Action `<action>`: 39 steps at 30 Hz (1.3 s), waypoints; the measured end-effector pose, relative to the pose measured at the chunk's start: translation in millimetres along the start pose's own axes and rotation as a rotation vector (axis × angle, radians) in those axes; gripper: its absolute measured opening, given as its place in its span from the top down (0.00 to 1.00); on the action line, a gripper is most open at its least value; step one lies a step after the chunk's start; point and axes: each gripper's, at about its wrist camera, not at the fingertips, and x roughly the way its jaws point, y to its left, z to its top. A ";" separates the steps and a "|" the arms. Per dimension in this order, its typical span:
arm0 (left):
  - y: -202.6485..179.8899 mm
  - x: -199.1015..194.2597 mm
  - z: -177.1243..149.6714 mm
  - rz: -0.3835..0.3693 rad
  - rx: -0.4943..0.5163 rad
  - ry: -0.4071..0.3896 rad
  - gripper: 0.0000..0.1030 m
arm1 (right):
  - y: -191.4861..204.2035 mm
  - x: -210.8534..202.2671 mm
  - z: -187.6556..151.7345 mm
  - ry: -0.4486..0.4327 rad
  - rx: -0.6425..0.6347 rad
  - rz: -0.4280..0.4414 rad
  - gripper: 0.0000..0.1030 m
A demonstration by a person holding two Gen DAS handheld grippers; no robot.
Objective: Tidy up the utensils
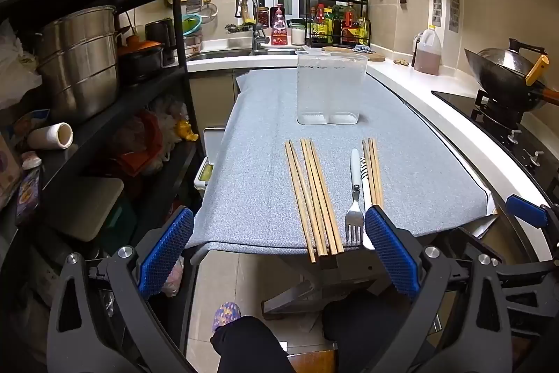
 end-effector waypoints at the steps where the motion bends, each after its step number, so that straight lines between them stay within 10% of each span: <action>1: 0.0 0.1 0.0 0.001 0.000 0.001 0.07 | 0.0 0.3 0.0 -0.001 0.001 0.001 0.05; 39: -4.1 -4.1 -0.2 0.007 0.009 -0.011 0.07 | -1.9 -0.9 -1.3 0.001 -0.005 -0.003 0.05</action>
